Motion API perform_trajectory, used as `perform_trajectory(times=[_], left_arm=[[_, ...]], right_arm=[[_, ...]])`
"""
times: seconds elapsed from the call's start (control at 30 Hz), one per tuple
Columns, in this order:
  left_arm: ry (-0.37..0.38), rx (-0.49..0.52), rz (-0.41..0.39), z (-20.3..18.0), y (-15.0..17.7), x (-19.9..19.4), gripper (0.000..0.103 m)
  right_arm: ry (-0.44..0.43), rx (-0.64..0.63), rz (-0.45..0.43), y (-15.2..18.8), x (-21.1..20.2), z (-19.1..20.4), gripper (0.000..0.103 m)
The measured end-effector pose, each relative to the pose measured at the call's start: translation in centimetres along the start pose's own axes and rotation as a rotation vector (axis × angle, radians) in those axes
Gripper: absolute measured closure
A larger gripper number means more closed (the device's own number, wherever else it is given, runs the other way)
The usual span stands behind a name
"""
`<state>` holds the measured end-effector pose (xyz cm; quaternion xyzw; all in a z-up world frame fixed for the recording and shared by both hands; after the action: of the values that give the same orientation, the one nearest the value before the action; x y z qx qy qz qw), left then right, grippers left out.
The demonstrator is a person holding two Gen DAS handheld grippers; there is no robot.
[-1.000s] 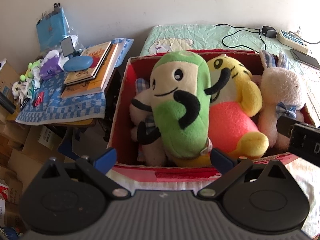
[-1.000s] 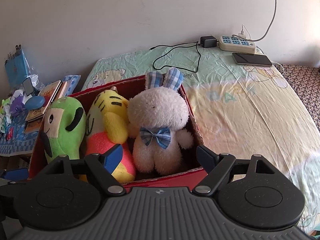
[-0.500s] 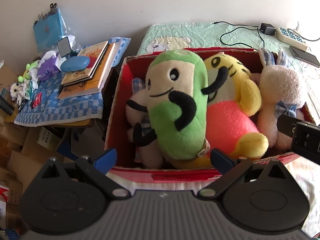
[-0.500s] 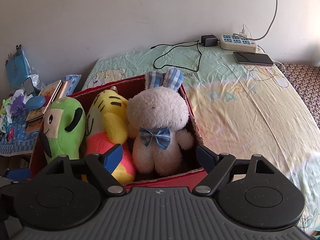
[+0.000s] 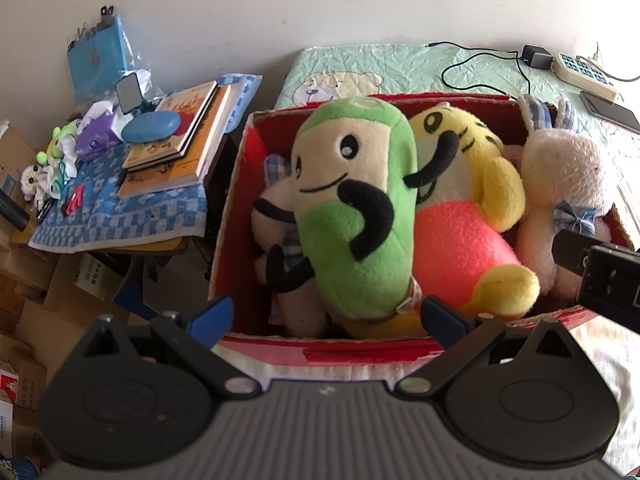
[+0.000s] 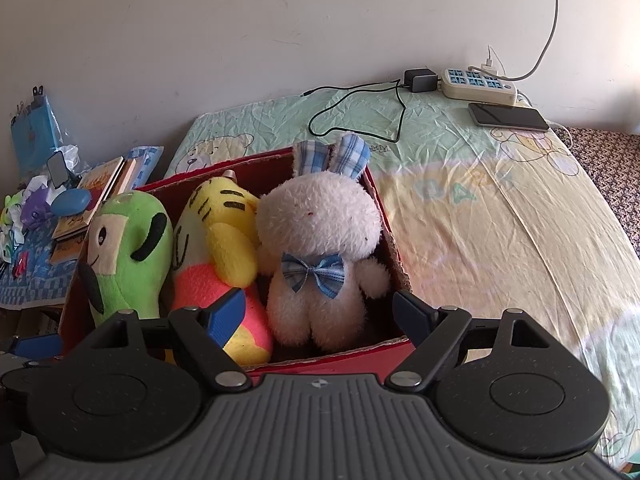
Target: Organize objects
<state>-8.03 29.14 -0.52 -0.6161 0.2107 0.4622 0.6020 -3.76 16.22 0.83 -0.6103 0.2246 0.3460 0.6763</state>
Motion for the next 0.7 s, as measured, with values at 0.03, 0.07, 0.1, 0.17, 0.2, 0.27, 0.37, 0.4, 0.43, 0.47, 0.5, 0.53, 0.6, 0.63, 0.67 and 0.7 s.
perform_trajectory(times=[0.03, 0.07, 0.1, 0.17, 0.2, 0.27, 0.37, 0.4, 0.43, 0.47, 0.5, 0.53, 0.6, 0.63, 0.67, 0.7], left_arm=[[0.001, 0.000, 0.001, 0.04, -0.05, 0.05, 0.002], [0.001, 0.000, 0.001, 0.05, -0.07, 0.09, 0.002], [0.001, 0.000, 0.001, 0.05, -0.07, 0.10, 0.002], [0.001, 0.000, 0.001, 0.05, -0.07, 0.12, 0.002], [0.001, 0.000, 0.002, 0.05, -0.06, 0.14, 0.002], [0.001, 0.000, 0.002, 0.06, -0.05, 0.16, 0.002], [0.001, 0.000, 0.003, 0.03, -0.05, 0.17, 0.002], [0.001, 0.001, 0.002, 0.00, -0.03, 0.19, 0.002], [0.001, 0.001, 0.001, -0.02, 0.02, 0.25, 0.002], [0.001, 0.002, 0.001, -0.03, 0.03, 0.27, 0.003], [0.001, 0.001, 0.001, -0.04, 0.03, 0.25, 0.002], [0.000, 0.002, 0.000, -0.07, 0.06, 0.24, 0.002], [-0.001, 0.003, 0.001, -0.08, -0.01, 0.32, 0.002], [-0.002, 0.002, 0.001, -0.09, 0.02, 0.35, 0.003], [-0.001, 0.001, 0.001, 0.01, -0.07, 0.47, 0.003], [0.000, -0.001, 0.001, 0.06, -0.09, 0.47, 0.003]], right_arm=[[0.000, 0.000, 0.000, 0.00, 0.03, 0.02, 0.020], [0.000, 0.000, 0.000, 0.01, 0.04, 0.05, 0.020], [0.000, -0.001, -0.001, 0.01, 0.05, 0.10, 0.020], [0.002, -0.005, -0.002, -0.01, 0.11, 0.17, 0.020], [0.002, -0.006, -0.002, -0.06, 0.13, 0.19, 0.020], [0.001, -0.010, -0.001, -0.19, 0.15, 0.19, 0.020], [0.002, -0.020, 0.000, -0.16, 0.14, 0.36, 0.020], [0.002, -0.022, 0.000, -0.15, 0.15, 0.38, 0.020], [0.002, -0.024, 0.000, -0.17, 0.14, 0.40, 0.020], [0.003, -0.024, 0.000, -0.16, 0.15, 0.39, 0.020], [0.003, -0.023, 0.000, -0.16, 0.15, 0.40, 0.020], [0.003, -0.022, -0.001, -0.15, 0.15, 0.40, 0.020], [0.004, -0.020, -0.002, -0.16, 0.13, 0.37, 0.020], [0.004, -0.019, -0.002, -0.19, 0.12, 0.38, 0.020], [0.004, -0.020, -0.002, -0.21, 0.13, 0.40, 0.020], [0.004, -0.020, -0.002, -0.20, 0.13, 0.41, 0.020]])
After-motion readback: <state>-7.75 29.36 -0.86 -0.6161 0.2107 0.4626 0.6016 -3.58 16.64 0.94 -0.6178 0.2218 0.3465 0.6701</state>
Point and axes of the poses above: each gripper's, at about its wrist camera, not at the fingertips, and x roughly the way its jaws point, z to its left, y to its underside, the point moved 3 cm from there along x, roughly the way its jaws point, and after that the axes turned 2 degrees about -z, right-handed, at the moved point
